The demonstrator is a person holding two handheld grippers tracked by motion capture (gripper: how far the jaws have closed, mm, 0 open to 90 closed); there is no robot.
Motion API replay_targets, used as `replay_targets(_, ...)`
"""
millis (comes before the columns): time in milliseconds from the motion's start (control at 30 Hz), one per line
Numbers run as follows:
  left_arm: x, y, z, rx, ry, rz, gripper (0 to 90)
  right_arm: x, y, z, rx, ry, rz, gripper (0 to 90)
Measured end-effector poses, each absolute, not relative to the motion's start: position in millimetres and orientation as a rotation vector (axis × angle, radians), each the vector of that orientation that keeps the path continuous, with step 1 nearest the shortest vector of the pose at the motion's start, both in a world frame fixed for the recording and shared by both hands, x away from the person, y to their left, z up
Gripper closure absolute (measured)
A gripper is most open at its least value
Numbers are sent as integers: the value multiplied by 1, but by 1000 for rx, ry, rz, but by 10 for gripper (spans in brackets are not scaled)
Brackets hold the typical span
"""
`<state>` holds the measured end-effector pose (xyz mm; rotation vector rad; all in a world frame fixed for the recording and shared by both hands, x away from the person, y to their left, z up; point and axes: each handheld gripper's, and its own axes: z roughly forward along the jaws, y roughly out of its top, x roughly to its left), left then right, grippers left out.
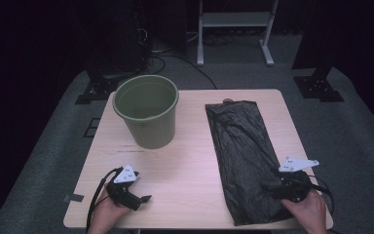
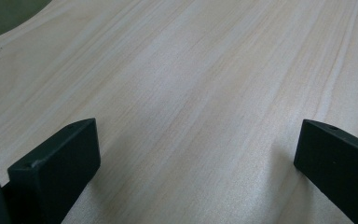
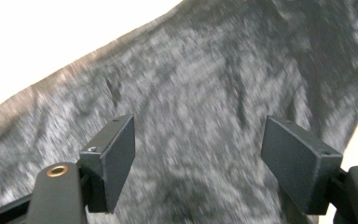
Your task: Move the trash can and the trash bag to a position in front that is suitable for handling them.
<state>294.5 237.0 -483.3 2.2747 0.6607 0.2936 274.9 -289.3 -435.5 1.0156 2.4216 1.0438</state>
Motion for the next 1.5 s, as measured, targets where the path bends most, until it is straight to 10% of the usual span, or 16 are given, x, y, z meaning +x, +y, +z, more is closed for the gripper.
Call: replay_targets(1500, 296, 239, -460, 2205, 763, 311, 0, 325, -240, -487, 997, 2458, 1055, 58)
